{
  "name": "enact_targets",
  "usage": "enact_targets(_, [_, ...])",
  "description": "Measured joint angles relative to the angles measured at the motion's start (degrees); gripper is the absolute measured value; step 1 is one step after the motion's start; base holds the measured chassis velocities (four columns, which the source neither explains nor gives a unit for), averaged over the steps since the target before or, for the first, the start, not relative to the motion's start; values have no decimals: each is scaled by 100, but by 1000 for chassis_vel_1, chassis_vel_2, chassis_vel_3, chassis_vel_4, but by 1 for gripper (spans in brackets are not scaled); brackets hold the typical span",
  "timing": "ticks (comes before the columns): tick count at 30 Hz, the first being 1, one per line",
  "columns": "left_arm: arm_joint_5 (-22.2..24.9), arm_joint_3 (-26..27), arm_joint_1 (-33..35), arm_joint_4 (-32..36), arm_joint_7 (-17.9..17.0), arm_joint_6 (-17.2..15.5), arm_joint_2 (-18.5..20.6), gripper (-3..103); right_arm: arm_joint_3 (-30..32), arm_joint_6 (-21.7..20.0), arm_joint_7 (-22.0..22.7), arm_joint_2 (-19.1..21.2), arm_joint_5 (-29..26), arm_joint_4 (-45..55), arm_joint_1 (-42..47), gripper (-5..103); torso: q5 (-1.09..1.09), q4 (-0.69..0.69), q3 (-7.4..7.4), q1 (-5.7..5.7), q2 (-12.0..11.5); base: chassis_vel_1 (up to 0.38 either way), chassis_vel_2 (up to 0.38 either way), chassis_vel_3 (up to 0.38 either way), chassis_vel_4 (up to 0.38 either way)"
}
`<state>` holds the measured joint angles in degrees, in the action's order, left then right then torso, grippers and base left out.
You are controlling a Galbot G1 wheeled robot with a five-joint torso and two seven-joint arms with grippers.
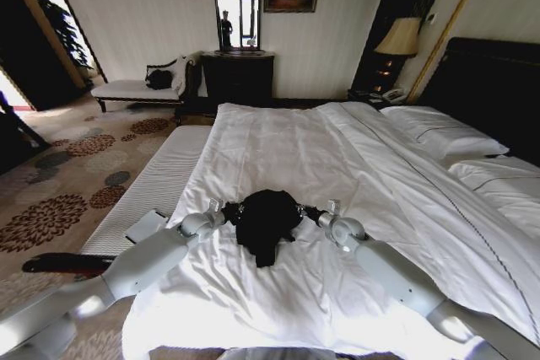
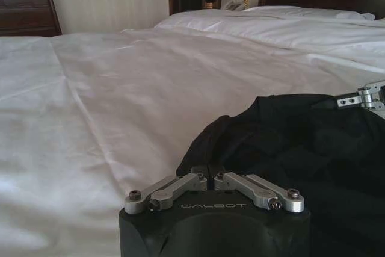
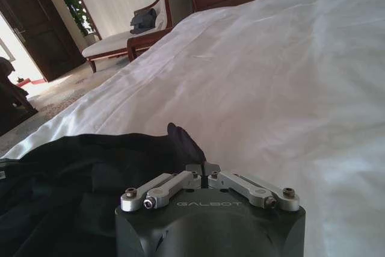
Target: Fold the clothes on the bed.
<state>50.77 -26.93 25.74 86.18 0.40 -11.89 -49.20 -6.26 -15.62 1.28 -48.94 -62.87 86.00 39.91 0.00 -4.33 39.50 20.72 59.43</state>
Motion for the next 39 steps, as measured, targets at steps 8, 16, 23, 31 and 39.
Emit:
enact_targets(8, [425,132,-648,182,1,-38,253,0,302,-51,193,504,-202,716,-276,0,0,-2,0,0,0,0,0,0,0])
enact_targets(16, [1088,-162,-1972,9,1,-73,236,0,15,-121,364,1095,-655,1039,-1157,0,1,0,1,1,0,0,0,0,0])
enact_targets(23, [1661,-501,-3318,-390,3,-107,-148,0,-173,-177,395,1515,-1117,978,-2263,0,-1,-3,0,0,-1,0,0,0,0])
enact_targets(31, [2251,-1215,-4864,-1629,2,-48,-724,0,-1092,-202,271,1444,-1423,10,-4011,0,2,0,1,2,-1,0,0,0,0])
enact_targets(39, [2395,-1396,-5744,-2376,2,4,-1177,0,-1855,-195,130,1110,-1544,-767,-5642,0,0,0,0,1,-1,0,0,0,0])
